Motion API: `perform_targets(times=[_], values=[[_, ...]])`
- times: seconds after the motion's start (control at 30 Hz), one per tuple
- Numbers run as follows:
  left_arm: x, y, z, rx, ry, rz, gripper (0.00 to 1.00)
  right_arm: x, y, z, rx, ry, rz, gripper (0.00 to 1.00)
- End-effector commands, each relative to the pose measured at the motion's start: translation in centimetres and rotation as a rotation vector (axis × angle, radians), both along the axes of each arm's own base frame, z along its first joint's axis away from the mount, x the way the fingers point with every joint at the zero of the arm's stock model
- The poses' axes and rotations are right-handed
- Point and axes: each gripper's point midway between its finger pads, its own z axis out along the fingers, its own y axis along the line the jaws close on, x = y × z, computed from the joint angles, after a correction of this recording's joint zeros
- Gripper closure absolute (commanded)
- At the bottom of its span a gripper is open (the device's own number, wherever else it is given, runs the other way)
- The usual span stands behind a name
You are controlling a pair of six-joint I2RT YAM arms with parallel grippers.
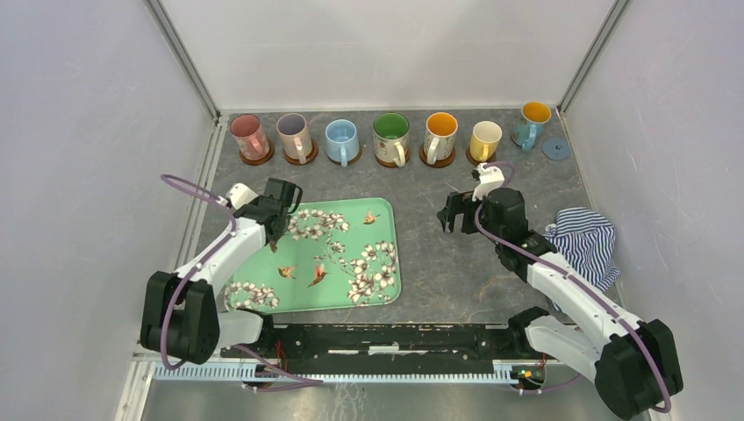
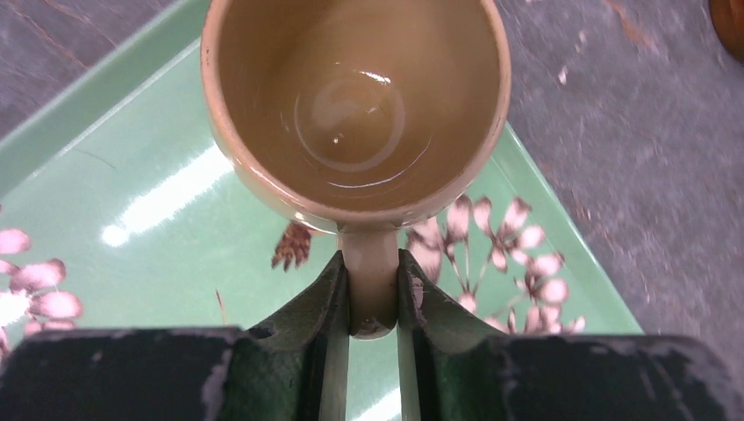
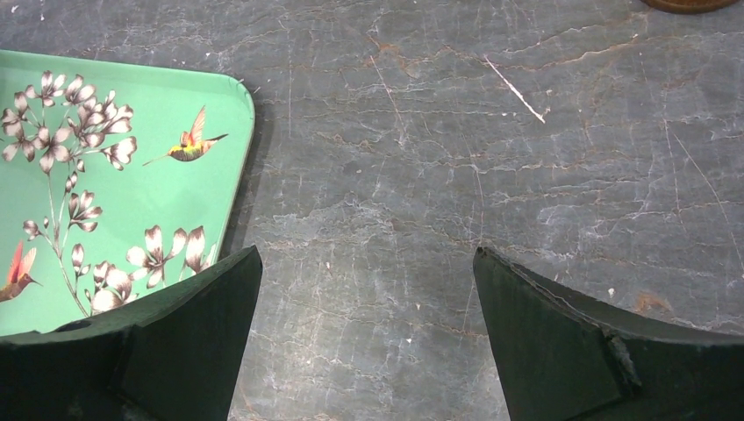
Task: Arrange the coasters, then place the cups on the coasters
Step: Move the cup to the tray.
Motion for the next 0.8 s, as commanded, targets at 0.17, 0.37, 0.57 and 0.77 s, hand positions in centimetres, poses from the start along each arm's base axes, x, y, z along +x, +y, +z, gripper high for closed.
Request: perform_targets(times=[0.17,0.37,0.57,0.77], values=[[-0.2,-7.3,3.1,-0.073,-0.111,-0.153,0.98,0.8,0.3,1.3,0.031,-0.063,-0.011,0.02],[-1.1,-12.8,2.7,-0.143,-0.113,-0.245,0.98,0.9,0.4,1.1,0.031,-0.059,-0.006,0.02],[-1.9,-17.8,2.8,-0.178,-0.100,-0.334,0.98,1.0,0.3,1.2,0.030,-0.060,-0.012,0.02],[-2.0,-20.6,3.3,-0.196,-0.101,-0.385,0.98,1.1,0.4,1.5,0.030,-0.061,-0.016,0.02]])
